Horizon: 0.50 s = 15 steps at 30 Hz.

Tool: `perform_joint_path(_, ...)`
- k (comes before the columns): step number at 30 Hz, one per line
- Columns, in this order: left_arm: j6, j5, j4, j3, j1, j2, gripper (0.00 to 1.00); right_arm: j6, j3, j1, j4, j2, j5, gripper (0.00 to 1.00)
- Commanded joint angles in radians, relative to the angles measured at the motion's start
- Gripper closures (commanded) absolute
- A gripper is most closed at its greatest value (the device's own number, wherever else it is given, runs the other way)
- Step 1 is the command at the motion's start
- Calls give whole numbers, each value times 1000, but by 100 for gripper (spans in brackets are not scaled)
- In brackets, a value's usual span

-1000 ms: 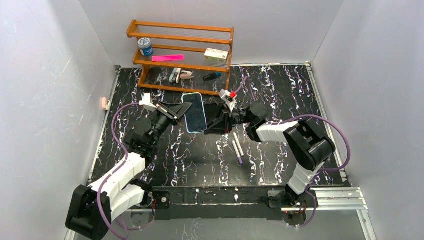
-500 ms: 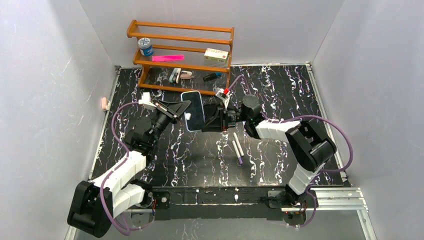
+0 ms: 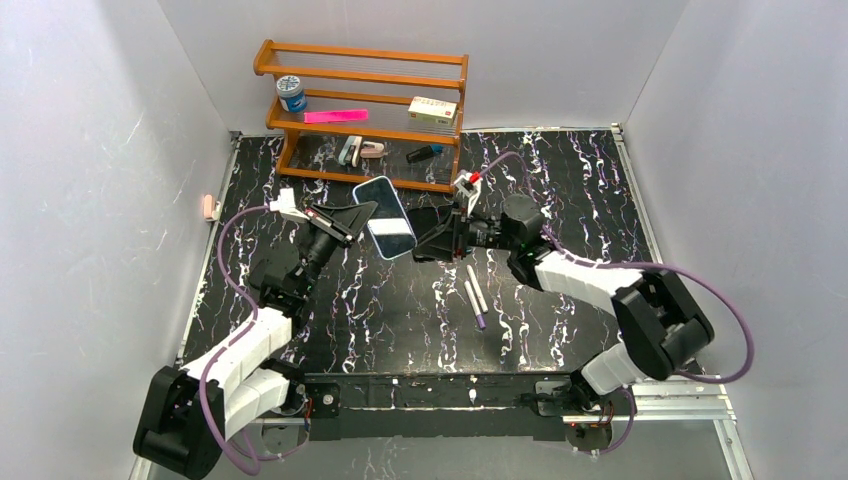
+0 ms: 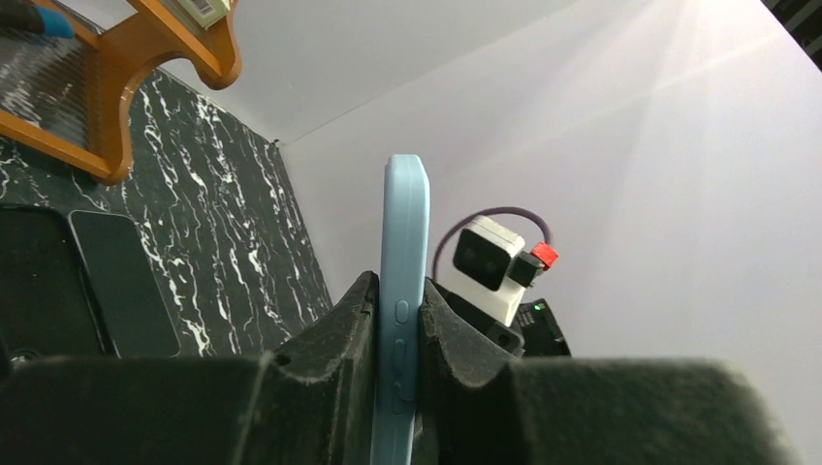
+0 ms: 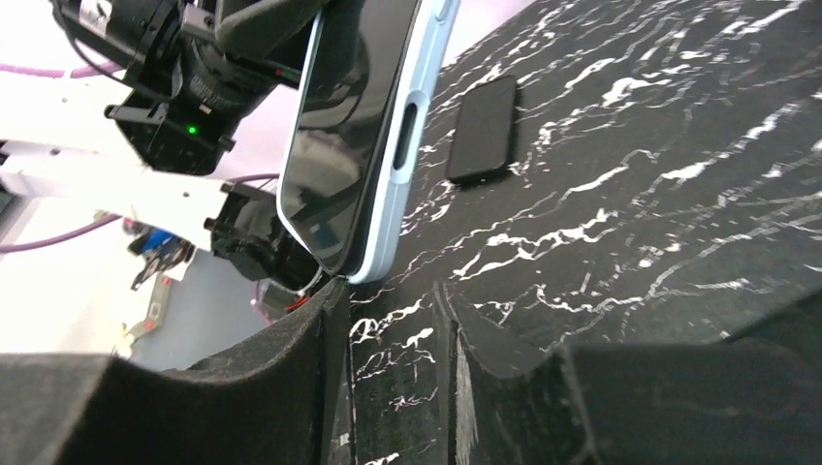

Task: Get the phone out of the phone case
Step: Remove the phone case from the phone.

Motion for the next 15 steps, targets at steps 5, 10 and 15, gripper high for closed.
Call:
perform_joint_path(5, 91, -85, 77, -23, 20, -65, 100, -41, -49, -24, -169, -184, 193, 40)
perform_joint_path(10, 96, -92, 77, -17, 21, -52, 100, 70, -39, -24, -134, -201, 119, 37)
perform_joint_path(15, 91, -86, 76, -22, 21, -59, 100, 250, -45, -25, 62, -146, 25, 40)
